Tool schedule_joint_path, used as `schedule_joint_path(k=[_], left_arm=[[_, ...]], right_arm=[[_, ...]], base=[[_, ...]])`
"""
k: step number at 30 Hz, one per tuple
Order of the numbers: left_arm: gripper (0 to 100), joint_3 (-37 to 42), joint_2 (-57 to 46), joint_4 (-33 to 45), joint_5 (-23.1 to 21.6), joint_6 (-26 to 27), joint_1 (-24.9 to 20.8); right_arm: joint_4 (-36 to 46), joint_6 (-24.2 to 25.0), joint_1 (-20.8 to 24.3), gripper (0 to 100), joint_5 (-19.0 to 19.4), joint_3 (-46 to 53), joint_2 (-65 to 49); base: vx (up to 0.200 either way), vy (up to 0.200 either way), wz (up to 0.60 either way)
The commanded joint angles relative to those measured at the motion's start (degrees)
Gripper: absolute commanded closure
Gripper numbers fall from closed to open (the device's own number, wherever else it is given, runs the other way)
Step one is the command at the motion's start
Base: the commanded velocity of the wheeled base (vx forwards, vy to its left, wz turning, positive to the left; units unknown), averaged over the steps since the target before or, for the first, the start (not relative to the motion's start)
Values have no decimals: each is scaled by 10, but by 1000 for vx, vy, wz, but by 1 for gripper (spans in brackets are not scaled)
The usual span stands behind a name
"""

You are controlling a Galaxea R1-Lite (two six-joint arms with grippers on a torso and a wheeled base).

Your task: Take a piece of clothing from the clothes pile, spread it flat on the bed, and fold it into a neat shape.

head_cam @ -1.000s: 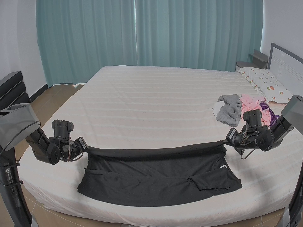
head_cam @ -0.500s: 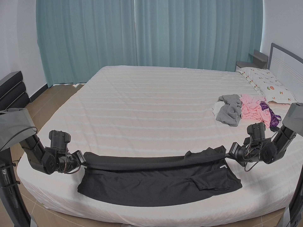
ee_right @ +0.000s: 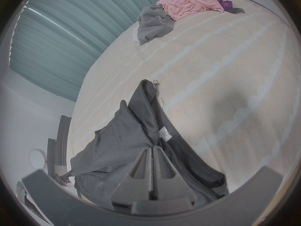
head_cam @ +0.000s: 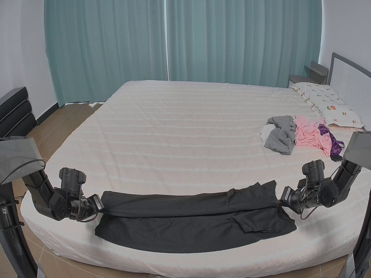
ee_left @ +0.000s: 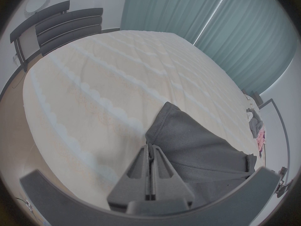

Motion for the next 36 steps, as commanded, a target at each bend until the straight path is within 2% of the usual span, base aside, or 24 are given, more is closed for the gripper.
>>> schedule_joint_path(k=[1, 2, 3, 4, 5, 11, 17, 21, 26, 36], left_arm=[[100, 8, 5, 0, -1, 0, -4], [100, 7, 5, 0, -1, -1, -4], [100, 7, 4, 0, -1, -1, -4], [100, 7, 3, 0, -1, -2, -5], [0, 8, 2, 0, -1, -2, -6], [0, 4, -27, 1, -3, -7, -10], [0, -61, -35, 4, -26, -20, -2], [0, -113, 4, 7, -26, -28, 0], [0, -184, 84, 8, -25, -30, -2], [0, -199, 119, 7, -24, -30, -3]], right_arm=[[0, -5, 1, 100, 0, 2, 12], [0, -8, 1, 100, 0, 2, 15], [0, -9, 1, 0, 0, 1, 17], [-1, -9, 1, 0, -1, 0, 17], [-1, -9, 1, 0, 0, 0, 15], [-20, 1, -2, 0, 6, -12, -17], [-31, 5, -7, 0, 9, -51, 4], [-44, 6, -7, 0, 14, -58, 27], [-101, 64, -12, 0, 37, -52, 47], [-108, 70, -13, 0, 41, -48, 52]], base=[[0, 0, 0], [0, 0, 0], [0, 0, 0], [0, 0, 0], [0, 0, 0], [0, 0, 0], [0, 0, 0], [0, 0, 0], [0, 0, 0], [0, 0, 0]])
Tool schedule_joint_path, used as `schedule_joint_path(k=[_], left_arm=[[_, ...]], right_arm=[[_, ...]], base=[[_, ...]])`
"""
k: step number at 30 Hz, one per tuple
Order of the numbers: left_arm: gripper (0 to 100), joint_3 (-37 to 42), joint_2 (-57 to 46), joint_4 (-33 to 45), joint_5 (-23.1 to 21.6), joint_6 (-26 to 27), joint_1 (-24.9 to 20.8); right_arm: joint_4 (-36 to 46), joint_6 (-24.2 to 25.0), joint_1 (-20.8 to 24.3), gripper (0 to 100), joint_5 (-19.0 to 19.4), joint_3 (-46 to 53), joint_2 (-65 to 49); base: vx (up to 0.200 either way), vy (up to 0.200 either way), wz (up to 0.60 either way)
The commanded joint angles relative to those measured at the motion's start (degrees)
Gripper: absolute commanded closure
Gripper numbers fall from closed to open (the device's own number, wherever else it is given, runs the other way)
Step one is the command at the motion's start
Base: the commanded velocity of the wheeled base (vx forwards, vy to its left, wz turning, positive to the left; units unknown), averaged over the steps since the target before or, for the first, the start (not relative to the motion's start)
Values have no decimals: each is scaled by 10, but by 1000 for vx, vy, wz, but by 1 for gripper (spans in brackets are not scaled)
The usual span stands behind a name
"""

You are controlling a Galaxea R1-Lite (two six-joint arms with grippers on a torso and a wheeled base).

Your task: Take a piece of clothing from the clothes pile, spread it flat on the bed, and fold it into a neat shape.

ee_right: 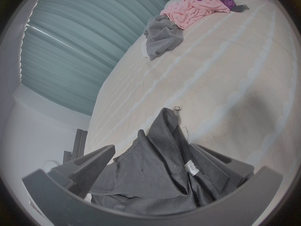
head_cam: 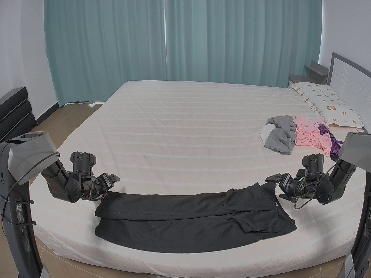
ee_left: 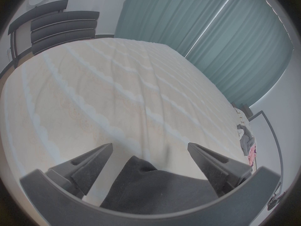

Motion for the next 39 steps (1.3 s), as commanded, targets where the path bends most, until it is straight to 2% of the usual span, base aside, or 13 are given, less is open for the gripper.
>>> schedule_joint_path(k=[1, 2, 13, 27, 34, 35, 39], left_arm=[[0, -4, 21, -2, 2, 0, -1], [100, -5, 21, -2, 4, -1, 0], [100, -9, 10, -7, 25, -26, 20], [100, -13, 5, -6, 22, -46, 26], [100, 16, -26, -6, 16, -57, 35], [0, 18, -27, -6, 15, -57, 35], [0, 55, -68, -7, 6, -59, 35]], right_arm=[[0, 1, 0, 0, 0, 1, 7], [0, 1, -1, 0, 0, 2, 8], [-1, 13, -12, 0, 0, 10, 6], [-3, 15, -11, 0, 0, 22, -3], [-13, 15, -12, 0, 1, 52, -30], [-13, 15, -12, 0, 1, 53, -30], [-29, 16, -12, 0, 1, 69, -39]], base=[[0, 0, 0], [0, 0, 0], [0, 0, 0], [0, 0, 0], [0, 0, 0], [0, 0, 0], [0, 0, 0]])
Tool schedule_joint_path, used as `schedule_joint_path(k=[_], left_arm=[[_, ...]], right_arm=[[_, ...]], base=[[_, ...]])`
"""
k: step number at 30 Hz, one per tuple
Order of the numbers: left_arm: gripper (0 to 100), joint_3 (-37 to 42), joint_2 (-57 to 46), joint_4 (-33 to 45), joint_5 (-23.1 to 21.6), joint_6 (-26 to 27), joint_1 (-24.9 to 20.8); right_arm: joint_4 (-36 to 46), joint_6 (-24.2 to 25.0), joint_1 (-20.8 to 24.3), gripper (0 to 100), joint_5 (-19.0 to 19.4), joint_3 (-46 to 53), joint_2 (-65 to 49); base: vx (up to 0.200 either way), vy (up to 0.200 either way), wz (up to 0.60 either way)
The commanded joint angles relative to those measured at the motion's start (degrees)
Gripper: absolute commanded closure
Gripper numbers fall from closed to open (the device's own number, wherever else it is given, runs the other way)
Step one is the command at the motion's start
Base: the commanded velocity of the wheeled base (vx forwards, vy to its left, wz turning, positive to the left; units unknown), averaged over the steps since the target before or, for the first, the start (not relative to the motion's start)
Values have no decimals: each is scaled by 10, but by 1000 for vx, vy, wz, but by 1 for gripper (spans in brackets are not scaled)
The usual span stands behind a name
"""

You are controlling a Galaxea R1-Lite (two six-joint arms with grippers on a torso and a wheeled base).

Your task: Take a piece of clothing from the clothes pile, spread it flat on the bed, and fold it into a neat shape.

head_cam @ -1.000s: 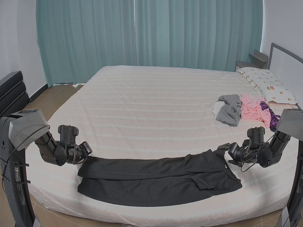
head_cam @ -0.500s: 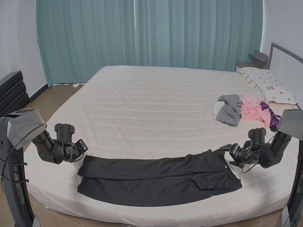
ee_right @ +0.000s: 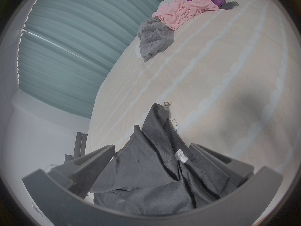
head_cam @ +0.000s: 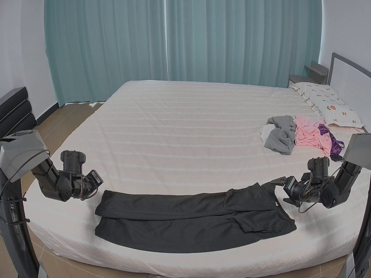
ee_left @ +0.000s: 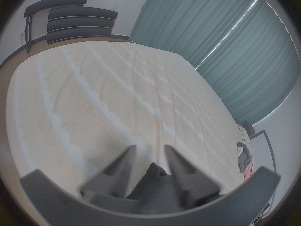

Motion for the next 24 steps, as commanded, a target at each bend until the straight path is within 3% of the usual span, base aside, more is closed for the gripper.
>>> schedule_joint_path(k=[1, 15, 24], left_arm=[[0, 31, -46, -1, -8, -2, 1], [0, 140, -114, -1, -38, -2, -11], [0, 159, -116, -2, -45, 1, -14]], right_arm=[[-9, 1, 0, 0, 0, 17, -14], [-21, 24, 1, 0, 8, 32, -23], [-22, 23, 1, 0, 8, 31, -17]], base=[[0, 0, 0], [0, 0, 0], [-200, 0, 0]])
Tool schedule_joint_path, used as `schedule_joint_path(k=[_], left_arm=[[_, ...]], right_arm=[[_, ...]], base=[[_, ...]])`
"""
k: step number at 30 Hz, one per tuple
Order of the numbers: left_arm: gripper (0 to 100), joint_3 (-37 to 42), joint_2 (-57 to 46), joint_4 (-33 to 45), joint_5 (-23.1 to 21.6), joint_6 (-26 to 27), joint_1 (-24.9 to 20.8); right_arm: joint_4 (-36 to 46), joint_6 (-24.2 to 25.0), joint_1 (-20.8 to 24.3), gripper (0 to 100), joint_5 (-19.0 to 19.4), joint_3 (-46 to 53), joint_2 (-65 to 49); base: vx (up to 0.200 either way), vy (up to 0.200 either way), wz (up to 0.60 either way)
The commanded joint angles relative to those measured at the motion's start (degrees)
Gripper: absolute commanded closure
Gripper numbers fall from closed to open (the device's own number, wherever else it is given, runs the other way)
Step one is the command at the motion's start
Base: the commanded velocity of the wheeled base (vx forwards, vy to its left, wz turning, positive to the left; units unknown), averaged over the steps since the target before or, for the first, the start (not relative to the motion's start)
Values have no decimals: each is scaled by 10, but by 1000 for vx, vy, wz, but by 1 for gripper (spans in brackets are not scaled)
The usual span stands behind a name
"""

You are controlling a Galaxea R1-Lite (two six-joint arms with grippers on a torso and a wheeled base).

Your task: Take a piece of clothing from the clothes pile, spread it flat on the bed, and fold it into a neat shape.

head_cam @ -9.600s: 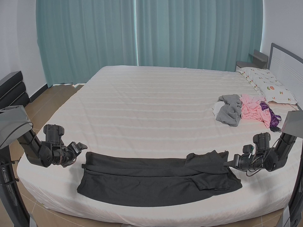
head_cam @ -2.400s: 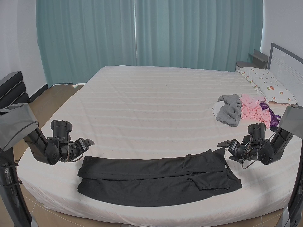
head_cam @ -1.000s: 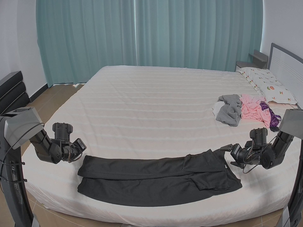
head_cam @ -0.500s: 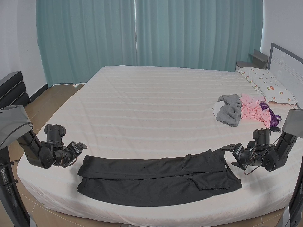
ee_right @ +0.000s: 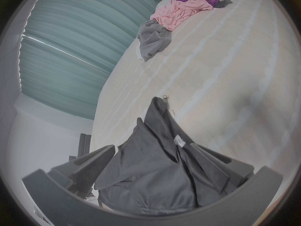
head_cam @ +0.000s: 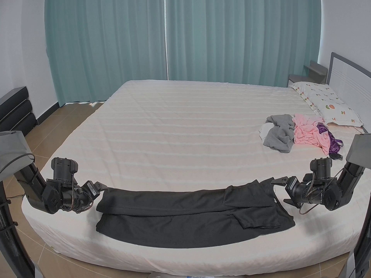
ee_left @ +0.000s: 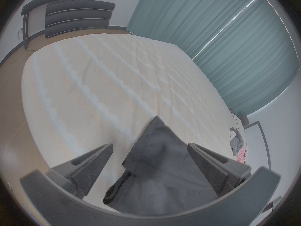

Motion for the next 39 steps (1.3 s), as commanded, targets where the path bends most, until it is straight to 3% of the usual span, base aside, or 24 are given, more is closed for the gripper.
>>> schedule_joint_path(k=[1, 8, 30, 31, 39], left_arm=[[0, 17, -4, -1, -5, 3, -3], [0, 60, -4, -2, -44, 25, -15], [0, 75, 65, -78, -25, 23, -40], [100, 79, 65, -78, -23, 24, -42], [100, 83, 63, -76, 4, 27, -41]], right_arm=[[0, 0, 0, 0, 0, -1, 4], [0, 0, 0, 0, 7, 0, 4], [0, 2, 0, 0, 7, 0, 5], [0, 2, 0, 0, 7, 0, 5], [0, 2, 0, 0, 8, 1, 5]], base=[[0, 0, 0], [0, 0, 0], [0, 0, 0], [0, 0, 0], [0, 0, 0]])
